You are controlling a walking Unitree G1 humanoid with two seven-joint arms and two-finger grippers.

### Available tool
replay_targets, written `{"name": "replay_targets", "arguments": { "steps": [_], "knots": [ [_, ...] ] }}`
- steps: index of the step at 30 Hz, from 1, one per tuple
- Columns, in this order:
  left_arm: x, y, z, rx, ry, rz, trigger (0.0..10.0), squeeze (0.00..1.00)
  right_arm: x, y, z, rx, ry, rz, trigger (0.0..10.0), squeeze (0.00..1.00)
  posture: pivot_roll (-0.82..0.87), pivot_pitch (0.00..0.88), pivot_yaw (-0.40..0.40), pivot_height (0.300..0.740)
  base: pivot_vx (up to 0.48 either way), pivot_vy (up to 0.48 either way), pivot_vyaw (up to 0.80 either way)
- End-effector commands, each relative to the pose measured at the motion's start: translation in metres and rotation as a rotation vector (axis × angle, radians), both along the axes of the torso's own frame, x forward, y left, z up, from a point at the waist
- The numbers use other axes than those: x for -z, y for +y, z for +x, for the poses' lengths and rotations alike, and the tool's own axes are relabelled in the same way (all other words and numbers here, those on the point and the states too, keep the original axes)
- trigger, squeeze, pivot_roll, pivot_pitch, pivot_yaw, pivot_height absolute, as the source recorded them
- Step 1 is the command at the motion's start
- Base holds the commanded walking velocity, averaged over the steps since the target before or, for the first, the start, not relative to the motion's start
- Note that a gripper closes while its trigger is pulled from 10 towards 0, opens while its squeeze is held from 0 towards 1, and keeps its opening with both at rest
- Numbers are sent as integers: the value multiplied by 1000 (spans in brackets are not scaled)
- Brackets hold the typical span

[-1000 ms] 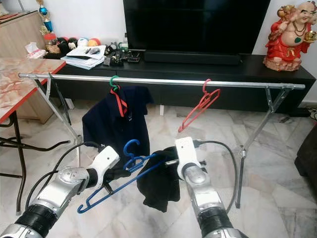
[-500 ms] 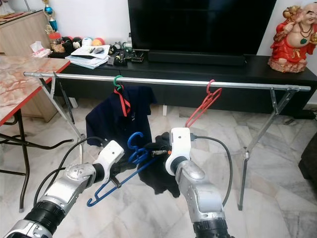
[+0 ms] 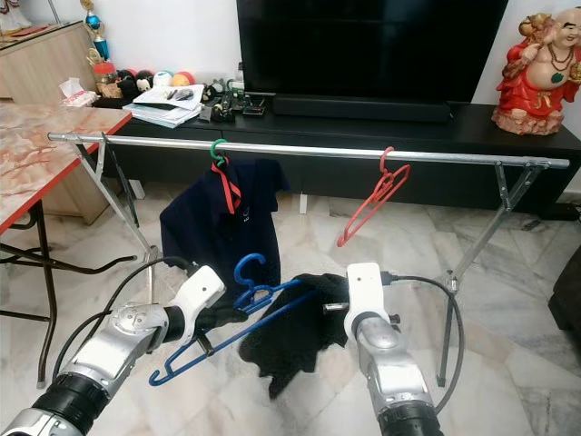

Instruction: Hang hanger

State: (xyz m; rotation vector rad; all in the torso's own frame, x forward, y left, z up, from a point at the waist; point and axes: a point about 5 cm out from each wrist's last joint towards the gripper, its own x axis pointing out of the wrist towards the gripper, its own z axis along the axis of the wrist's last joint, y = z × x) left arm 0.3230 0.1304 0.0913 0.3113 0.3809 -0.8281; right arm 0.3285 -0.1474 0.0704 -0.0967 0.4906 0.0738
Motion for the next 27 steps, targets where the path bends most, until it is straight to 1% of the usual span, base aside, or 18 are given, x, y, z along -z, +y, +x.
{"name": "replay_targets", "arguments": {
  "steps": [1, 2, 3, 4, 5, 6, 10, 12, 13, 14, 15, 17, 19, 20, 21, 22, 25, 27],
  "knots": [
    [-10, 1, 3, -9, -36, -17, 10000, 0, -11, 14, 4, -52, -37, 45, 10000, 0, 112, 0, 24, 740, 0, 0, 0],
    [-10, 0, 2, -6, -36, -19, 10000, 0, -12, 17, 3, -65, -38, 62, 10000, 0, 112, 0, 24, 740, 0, 0, 0],
    [-10, -2, 2, 1, -34, -24, 10000, 0, -17, 25, 2, -118, -56, 96, 10000, 0, 110, 0, 25, 740, 0, 0, 0],
    [-10, -2, 2, 1, -34, -24, 10000, 0, -17, 25, 2, -118, -56, 96, 10000, 0, 110, 0, 25, 740, 0, 0, 0],
    [-10, -5, 2, 11, -30, -33, 10000, 0, -29, 37, -1, -193, -87, 162, 10000, 0, 104, 0, 26, 740, 0, 0, 0],
    [-10, -6, 1, 14, -27, -37, 10000, 0, -33, 42, -2, -228, -103, 174, 10000, 0, 100, 0, 27, 740, 0, 0, 0],
    [-10, -10, 1, 25, -22, -56, 10000, 0, -47, 51, -6, -311, -139, 172, 10000, 0, 100, 0, 26, 740, 0, 0, 0],
    [-11, -11, 0, 39, -20, -68, 10000, 0, -54, 57, -10, -393, -172, 158, 10000, 0, 100, 0, 26, 740, 0, 0, 0],
    [-12, -11, 0, 41, -19, -69, 10000, 0, -56, 57, -10, -422, -199, 115, 10000, 0, 100, 0, 26, 740, 0, 0, 0],
    [-12, -11, 0, 43, -18, -68, 10000, 0, -57, 55, -9, -442, -236, 48, 10000, 0, 99, 0, 26, 740, 0, 0, 0],
    [-12, -11, 0, 43, -18, -68, 10000, 0, -57, 55, -9, -442, -236, 48, 10000, 0, 99, 0, 26, 740, 0, 0, 0],
    [-10, -7, -3, 49, -8, -59, 10000, 0, -56, 45, -3, -420, -271, -71, 10000, 0, 100, 0, 26, 740, 0, 0, 0],
    [-9, -7, -3, 51, -5, -57, 10000, 0, -55, 42, -2, -414, -275, -97, 10000, 0, 101, 0, 26, 740, 0, 0, 0],
    [-9, -6, -4, 60, -1, -53, 10000, 0, -54, 35, 2, -399, -276, -166, 10000, 0, 102, 0, 26, 740, 0, 0, 0],
    [-9, -6, -4, 60, -1, -53, 10000, 0, -54, 35, 2, -399, -276, -166, 10000, 0, 102, 0, 26, 740, 0, 0, 0],
    [-9, -4, -6, 67, 2, -50, 10000, 0, -53, 26, 7, -364, -271, -228, 10000, 0, 102, 0, 26, 740, 0, 0, 0],
    [-8, -1, -7, 70, 6, -43, 10000, 0, -51, 15, 13, -330, -260, -284, 10000, 0, 105, 0, 24, 740, 0, 0, 0],
    [-8, 0, -8, 79, 11, -40, 10000, 0, -48, 10, 15, -312, -249, -295, 10000, 0, 107, 0, 23, 740, 0, 0, 0]
  ]
}}
